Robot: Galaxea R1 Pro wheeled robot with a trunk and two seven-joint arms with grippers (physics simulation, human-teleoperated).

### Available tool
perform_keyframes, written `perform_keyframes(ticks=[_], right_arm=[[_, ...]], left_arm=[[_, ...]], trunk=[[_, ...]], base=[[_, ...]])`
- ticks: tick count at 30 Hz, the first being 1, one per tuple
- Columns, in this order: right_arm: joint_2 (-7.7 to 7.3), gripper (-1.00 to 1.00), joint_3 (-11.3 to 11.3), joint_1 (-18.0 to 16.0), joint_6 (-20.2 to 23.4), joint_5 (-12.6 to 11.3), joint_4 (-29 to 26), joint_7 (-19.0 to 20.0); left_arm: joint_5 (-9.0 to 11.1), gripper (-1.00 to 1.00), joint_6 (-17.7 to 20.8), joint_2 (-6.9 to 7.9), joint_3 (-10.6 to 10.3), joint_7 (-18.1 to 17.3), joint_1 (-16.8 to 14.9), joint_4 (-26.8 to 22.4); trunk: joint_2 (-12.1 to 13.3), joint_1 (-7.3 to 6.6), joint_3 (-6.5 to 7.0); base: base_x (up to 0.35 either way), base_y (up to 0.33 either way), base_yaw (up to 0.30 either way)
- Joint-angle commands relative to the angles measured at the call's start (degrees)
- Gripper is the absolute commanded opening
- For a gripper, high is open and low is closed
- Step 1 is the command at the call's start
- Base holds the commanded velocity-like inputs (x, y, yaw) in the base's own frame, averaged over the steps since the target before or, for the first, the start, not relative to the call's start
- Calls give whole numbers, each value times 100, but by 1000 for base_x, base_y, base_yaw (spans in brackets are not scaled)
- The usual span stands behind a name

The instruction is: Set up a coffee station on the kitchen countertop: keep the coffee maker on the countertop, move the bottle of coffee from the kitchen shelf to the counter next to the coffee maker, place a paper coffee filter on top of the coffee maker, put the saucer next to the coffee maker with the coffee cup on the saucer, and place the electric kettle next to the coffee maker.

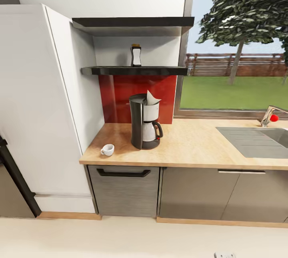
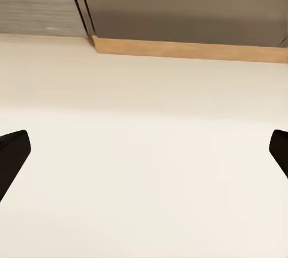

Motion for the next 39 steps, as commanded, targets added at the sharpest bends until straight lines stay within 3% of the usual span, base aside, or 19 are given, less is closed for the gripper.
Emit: perform_keyframes(ticks=[1, 6, 9, 16, 20, 23, 27, 28, 29, 35, 39], right_arm=[[-1, 100, 21, -4, -16, -60, 7, 40], [-1, 100, 21, -6, -17, -59, 7, 40], [-1, 100, 22, -6, -17, -59, 7, 40], [-1, 100, 24, -2, -16, -59, 7, 40], [-1, 100, 23, -4, -17, -59, 4, 40], [-1, 100, 19, -3, -17, -59, 0, 40], [-1, 100, 23, -6, -17, -64, -2, 40], [3, 100, 22, -4, -17, -71, -2, 40], [3, 100, 20, -3, -17, -73, -2, 40], [2, 100, 16, -4, -17, -70, -2, 40], [0, 100, 16, -6, -17, -63, -2, 40]], left_arm=[[-11, 100, -20, 0, -1, 15, -2, -5], [-8, 100, -65, 3, 4, 19, -2, -44], [-7, 100, -361, 2, 15, 28, 0, -346], [114, 100, -611, -8, 49, 58, -19, -2312], [333, 100, -552, -77, 32, 55, -342, -3415], [406, 100, -257, -165, 15, 46, -812, -3891], [434, 100, 726, -239, -4, 23, -1600, -4296], [439, 100, 1234, -259, -13, 7, -2004, -4459], [440, 100, 1422, -269, -15, 6, -2196, -4529], [441, 100, 2121, -429, -35, 0, -3016, -4860], [436, 100, 2682, -496, -190, 8, -3504, -4995]], trunk=[[-5, 2, -3], [-5, 2, -3], [-5, 2, -3], [-5, 2, -3], [-5, 2, -3], [-5, 2, -3], [-5, 2, -3], [-5, 2, -3], [-5, 2, -3], [-5, 2, -3], [-5, 2, -3]], base=[[79, -1, 0], [95, 0, 0], [24, 0, 0], [4, 0, 0], [0, 0, 0], [0, 0, 0], [0, 0, 0], [0, 0, 0], [0, 0, 0], [0, 0, 0], [0, 0, 0]])
